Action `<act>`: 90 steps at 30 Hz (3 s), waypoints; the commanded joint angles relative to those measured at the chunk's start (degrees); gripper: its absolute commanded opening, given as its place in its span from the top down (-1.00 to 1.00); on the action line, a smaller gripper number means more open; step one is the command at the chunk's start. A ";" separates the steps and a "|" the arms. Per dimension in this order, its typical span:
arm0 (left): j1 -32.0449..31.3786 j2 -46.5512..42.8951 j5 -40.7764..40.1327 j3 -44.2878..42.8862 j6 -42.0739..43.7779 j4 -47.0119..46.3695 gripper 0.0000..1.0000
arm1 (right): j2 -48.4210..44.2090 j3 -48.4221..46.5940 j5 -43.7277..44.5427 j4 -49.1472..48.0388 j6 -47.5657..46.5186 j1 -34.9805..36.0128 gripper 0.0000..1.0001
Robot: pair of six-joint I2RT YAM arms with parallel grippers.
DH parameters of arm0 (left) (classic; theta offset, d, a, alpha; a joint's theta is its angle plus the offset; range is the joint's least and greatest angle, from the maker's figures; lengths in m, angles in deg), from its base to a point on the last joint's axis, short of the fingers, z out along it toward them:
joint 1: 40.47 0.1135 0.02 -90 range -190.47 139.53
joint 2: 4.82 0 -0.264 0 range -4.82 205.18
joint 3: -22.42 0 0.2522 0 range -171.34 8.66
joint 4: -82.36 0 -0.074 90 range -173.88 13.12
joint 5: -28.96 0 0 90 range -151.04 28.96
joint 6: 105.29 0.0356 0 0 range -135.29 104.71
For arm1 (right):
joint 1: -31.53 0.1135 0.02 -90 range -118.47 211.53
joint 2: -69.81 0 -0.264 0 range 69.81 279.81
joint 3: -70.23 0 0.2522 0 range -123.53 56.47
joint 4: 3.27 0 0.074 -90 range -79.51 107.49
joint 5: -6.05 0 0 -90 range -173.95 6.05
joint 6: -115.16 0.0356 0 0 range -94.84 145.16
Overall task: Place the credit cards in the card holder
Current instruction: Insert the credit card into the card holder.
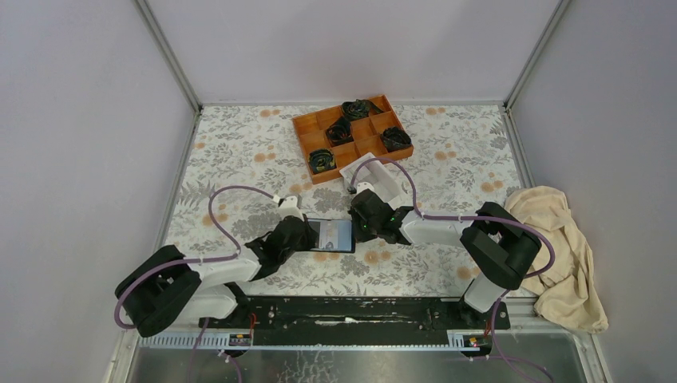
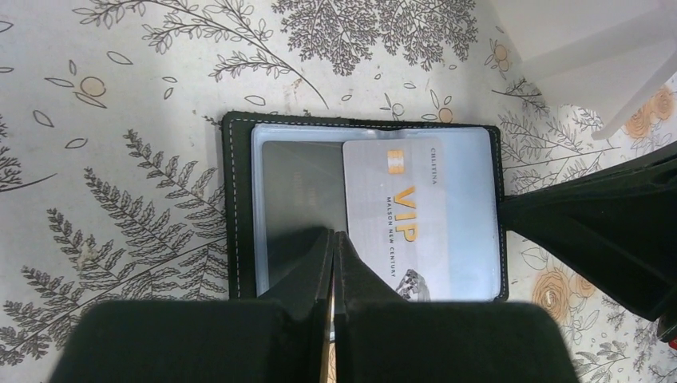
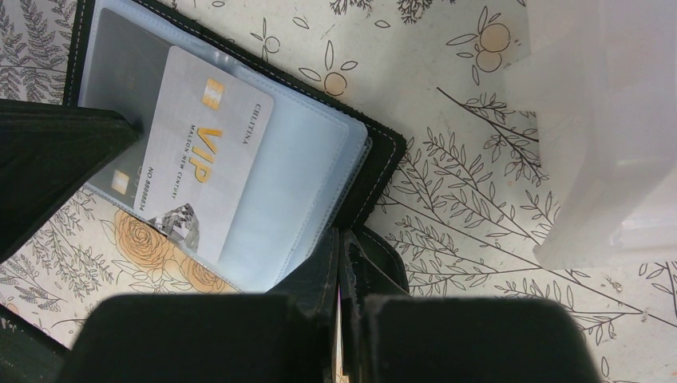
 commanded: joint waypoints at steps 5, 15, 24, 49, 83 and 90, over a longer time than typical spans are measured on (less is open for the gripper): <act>-3.33 4.22 -5.56 -4.47 3.03 4.95 1.00 | 1.22 1.20 1.33 -0.47 0.34 0.89 1.00; -7.13 7.31 -8.10 -7.60 3.30 6.60 1.00 | 1.52 1.02 0.98 -0.47 0.44 0.86 1.00; -7.82 6.09 -8.02 -7.77 3.25 2.71 1.00 | 1.57 1.44 0.94 -0.82 0.67 1.06 1.00; -8.80 3.20 -16.47 -8.60 1.77 8.97 0.85 | 1.32 1.72 0.63 -1.31 0.65 1.16 1.00; -8.81 12.56 -11.38 -13.20 3.38 5.19 0.87 | 0.89 1.81 0.76 -1.04 0.47 1.13 1.00; -8.85 11.93 -10.38 -13.29 3.65 4.51 0.87 | 1.37 1.39 0.48 -0.99 0.56 1.15 1.00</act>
